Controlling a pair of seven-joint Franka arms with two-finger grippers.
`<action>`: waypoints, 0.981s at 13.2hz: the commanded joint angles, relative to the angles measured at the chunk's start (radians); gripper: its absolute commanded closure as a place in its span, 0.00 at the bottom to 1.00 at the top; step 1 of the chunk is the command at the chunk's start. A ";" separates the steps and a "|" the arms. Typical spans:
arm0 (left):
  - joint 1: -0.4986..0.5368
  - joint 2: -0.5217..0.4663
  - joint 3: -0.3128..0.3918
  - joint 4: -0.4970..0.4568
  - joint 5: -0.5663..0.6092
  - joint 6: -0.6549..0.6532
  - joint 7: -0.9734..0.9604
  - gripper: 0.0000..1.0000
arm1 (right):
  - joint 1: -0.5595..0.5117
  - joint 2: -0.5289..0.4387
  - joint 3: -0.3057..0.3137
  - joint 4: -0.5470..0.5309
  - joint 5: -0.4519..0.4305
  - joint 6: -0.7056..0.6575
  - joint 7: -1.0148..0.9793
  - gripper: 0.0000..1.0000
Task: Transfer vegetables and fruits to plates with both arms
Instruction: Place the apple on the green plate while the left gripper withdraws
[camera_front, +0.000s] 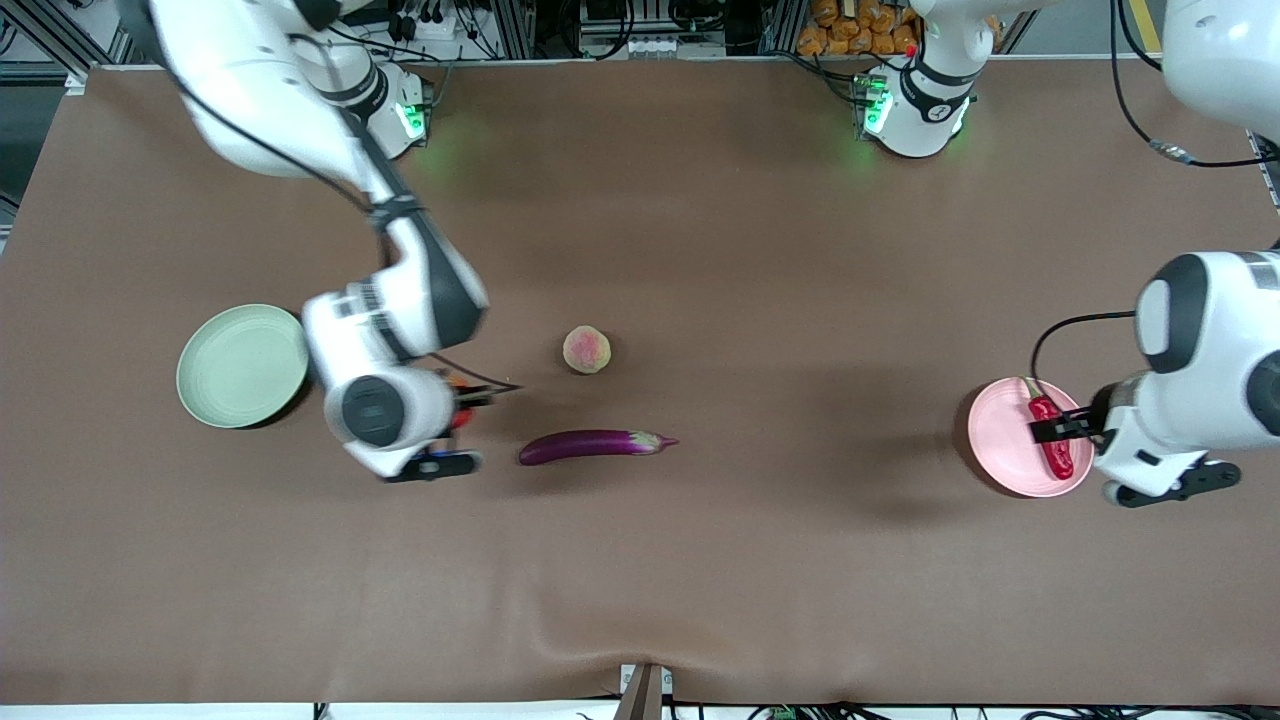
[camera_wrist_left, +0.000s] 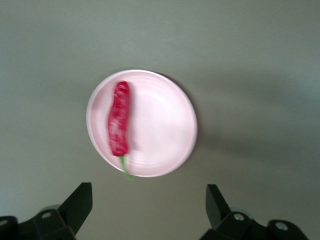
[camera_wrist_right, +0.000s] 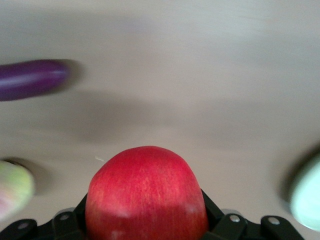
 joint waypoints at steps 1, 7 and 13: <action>-0.067 0.006 -0.015 0.021 0.004 -0.022 -0.187 0.00 | -0.103 -0.168 0.010 -0.219 -0.060 0.060 -0.026 1.00; -0.289 0.068 -0.015 0.101 -0.076 -0.002 -0.601 0.00 | -0.459 -0.335 0.016 -0.659 -0.059 0.476 -0.435 1.00; -0.478 0.158 -0.010 0.107 -0.093 0.245 -0.940 0.00 | -0.634 -0.240 0.014 -0.669 -0.059 0.600 -0.693 1.00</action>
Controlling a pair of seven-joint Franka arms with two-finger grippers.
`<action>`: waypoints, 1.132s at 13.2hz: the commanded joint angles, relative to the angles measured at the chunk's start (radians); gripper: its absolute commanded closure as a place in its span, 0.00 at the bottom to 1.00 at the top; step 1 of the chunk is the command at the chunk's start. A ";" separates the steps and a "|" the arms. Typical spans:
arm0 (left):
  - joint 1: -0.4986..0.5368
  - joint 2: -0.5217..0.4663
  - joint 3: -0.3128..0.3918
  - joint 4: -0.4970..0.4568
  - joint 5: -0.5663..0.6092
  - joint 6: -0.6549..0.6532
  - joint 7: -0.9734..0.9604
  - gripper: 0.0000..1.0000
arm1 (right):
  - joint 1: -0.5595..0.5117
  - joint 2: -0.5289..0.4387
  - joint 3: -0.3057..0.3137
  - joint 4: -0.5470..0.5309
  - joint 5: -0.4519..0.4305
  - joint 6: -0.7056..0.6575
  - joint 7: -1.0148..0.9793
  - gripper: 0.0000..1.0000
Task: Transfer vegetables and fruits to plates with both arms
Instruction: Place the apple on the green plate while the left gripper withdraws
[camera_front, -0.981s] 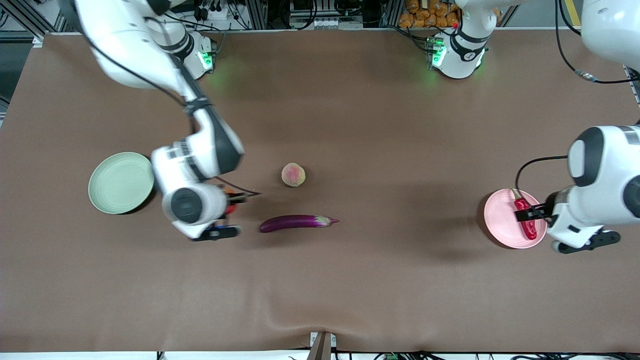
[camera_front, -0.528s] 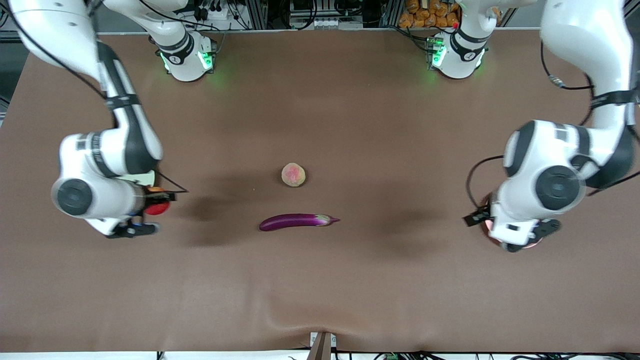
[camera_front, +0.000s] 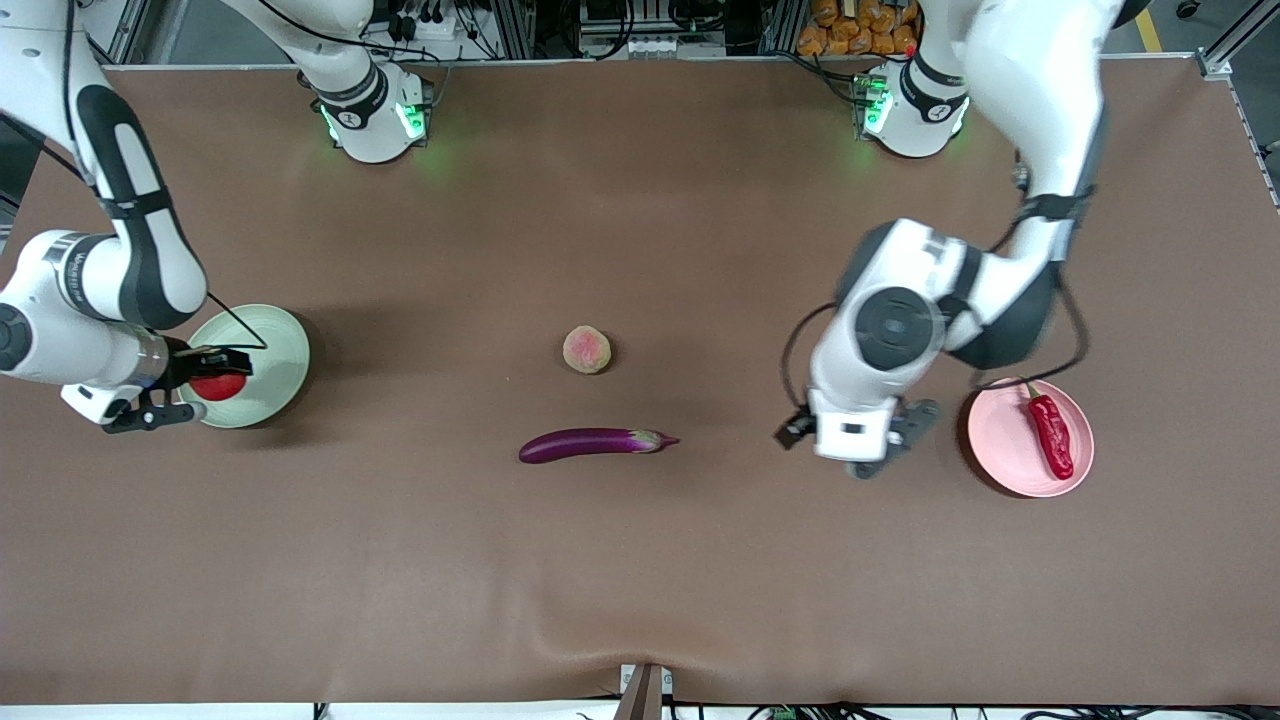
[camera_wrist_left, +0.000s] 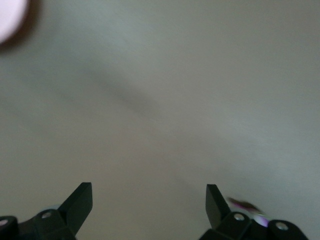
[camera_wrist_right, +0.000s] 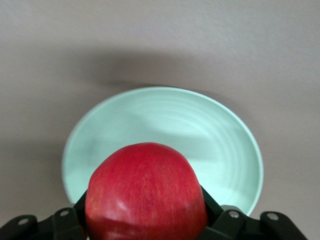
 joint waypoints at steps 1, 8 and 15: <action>-0.075 0.074 0.017 0.036 -0.010 0.111 -0.140 0.00 | -0.056 0.036 0.024 -0.022 -0.013 0.067 -0.076 1.00; -0.192 0.163 0.031 0.047 -0.002 0.386 -0.491 0.00 | -0.112 0.105 0.025 -0.018 -0.015 0.148 -0.184 0.00; -0.404 0.283 0.234 0.107 -0.007 0.567 -0.759 0.00 | 0.010 0.092 0.033 0.180 0.114 -0.285 0.112 0.00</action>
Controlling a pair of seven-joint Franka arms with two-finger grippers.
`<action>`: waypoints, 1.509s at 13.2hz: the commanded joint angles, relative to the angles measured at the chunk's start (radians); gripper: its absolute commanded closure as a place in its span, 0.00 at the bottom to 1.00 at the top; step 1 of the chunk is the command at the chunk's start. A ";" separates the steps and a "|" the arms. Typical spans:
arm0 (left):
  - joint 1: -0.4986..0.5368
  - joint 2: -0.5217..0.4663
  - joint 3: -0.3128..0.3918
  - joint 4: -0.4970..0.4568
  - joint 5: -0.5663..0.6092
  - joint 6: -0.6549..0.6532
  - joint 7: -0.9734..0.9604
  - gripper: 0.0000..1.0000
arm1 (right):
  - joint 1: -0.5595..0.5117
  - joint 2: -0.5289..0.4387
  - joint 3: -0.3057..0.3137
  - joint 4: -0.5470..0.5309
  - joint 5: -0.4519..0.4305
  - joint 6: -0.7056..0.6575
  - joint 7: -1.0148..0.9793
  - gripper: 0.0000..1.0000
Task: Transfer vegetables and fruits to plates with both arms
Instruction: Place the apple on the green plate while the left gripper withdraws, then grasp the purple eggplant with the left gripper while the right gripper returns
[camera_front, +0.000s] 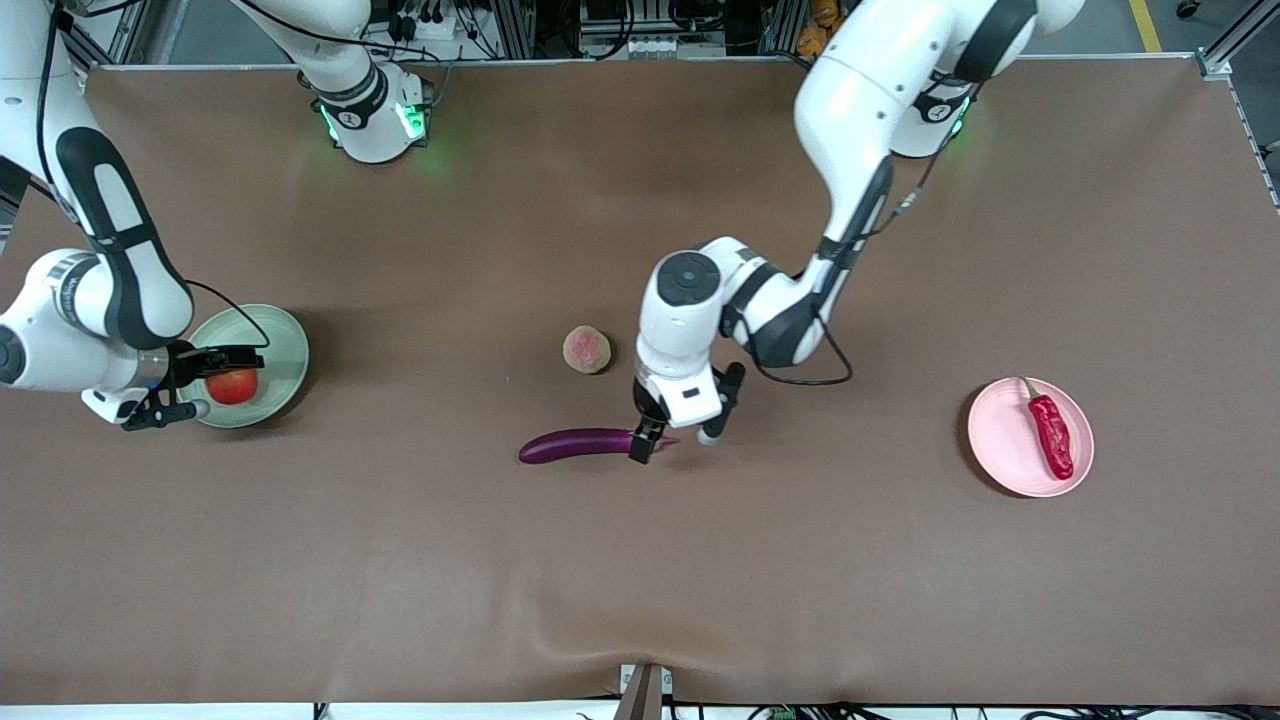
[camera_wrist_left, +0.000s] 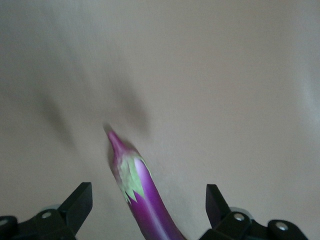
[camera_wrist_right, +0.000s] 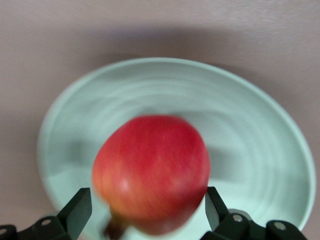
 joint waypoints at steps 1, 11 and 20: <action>-0.030 0.045 0.026 0.044 -0.007 0.083 -0.060 0.00 | 0.096 -0.014 0.002 0.114 0.017 -0.174 0.201 0.00; -0.047 0.136 0.031 0.049 -0.008 0.186 -0.080 0.00 | 0.488 0.000 0.002 0.313 0.107 -0.306 0.994 0.00; -0.057 0.197 0.044 0.067 -0.008 0.248 -0.080 0.93 | 0.563 -0.004 -0.001 0.349 0.143 -0.323 1.090 0.00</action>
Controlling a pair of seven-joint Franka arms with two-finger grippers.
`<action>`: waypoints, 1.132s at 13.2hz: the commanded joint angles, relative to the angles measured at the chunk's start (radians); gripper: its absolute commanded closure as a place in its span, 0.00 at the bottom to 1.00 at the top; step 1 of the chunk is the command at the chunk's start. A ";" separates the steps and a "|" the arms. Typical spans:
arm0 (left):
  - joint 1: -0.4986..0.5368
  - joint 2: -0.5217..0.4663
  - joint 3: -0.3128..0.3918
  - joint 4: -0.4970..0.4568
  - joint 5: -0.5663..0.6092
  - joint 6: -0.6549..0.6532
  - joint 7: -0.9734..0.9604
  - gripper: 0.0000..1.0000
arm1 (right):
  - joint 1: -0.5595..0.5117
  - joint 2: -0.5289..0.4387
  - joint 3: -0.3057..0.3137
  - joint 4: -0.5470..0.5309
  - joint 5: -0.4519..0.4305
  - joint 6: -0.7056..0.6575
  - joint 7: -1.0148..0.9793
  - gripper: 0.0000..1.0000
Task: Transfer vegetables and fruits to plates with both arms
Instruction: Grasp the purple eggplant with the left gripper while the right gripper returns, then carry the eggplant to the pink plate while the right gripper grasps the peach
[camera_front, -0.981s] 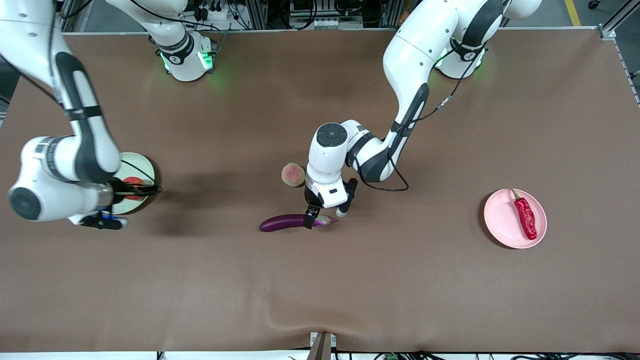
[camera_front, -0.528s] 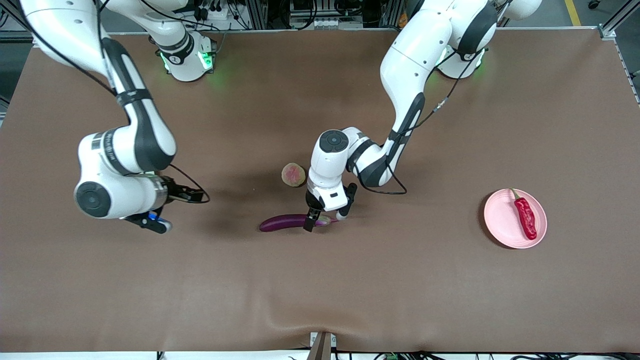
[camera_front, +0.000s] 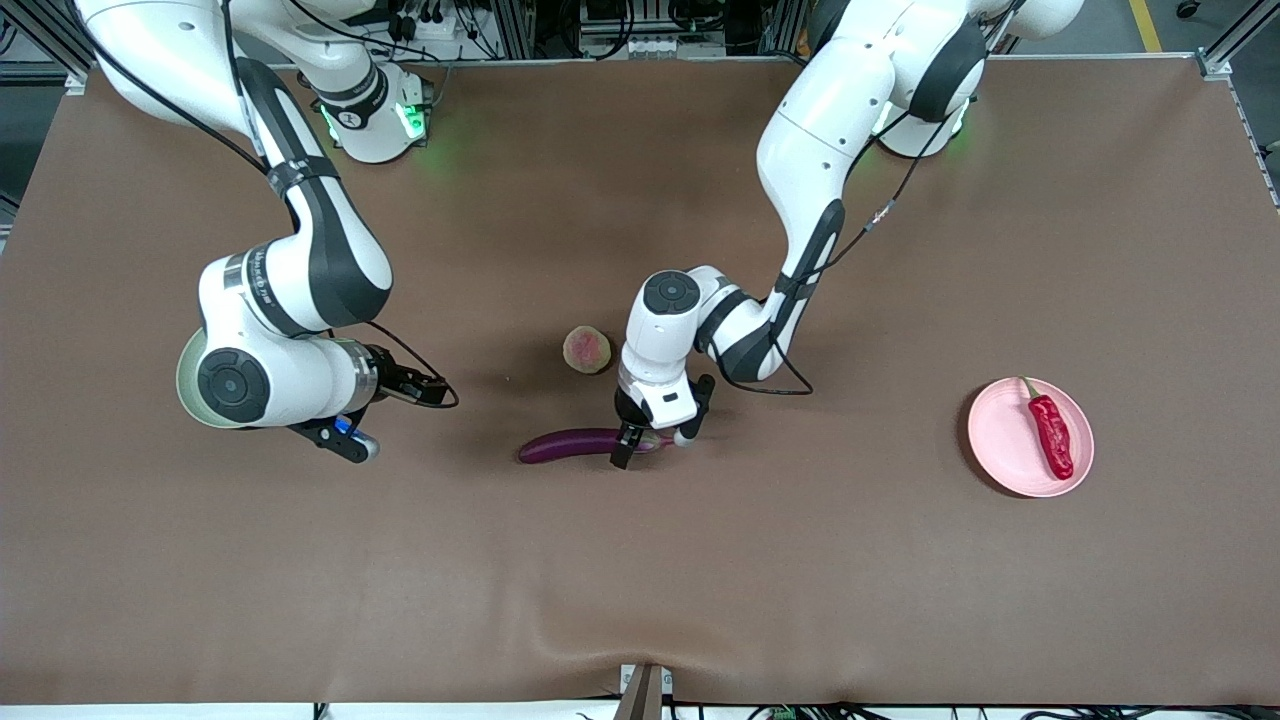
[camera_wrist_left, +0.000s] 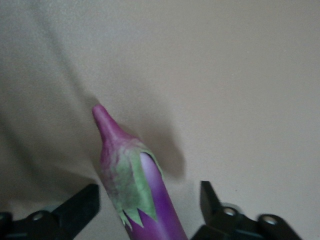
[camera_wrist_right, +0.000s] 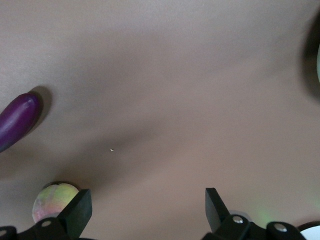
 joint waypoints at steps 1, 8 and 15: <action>-0.020 0.022 0.017 0.026 -0.004 0.025 -0.014 1.00 | -0.003 0.009 -0.012 0.029 -0.005 -0.033 -0.005 0.00; -0.005 -0.160 0.084 0.021 0.004 -0.158 0.017 1.00 | 0.012 0.007 -0.012 0.020 -0.007 -0.032 -0.004 0.00; 0.201 -0.401 0.140 0.004 -0.011 -0.416 0.352 1.00 | 0.215 0.102 -0.010 0.008 0.074 0.164 0.238 0.00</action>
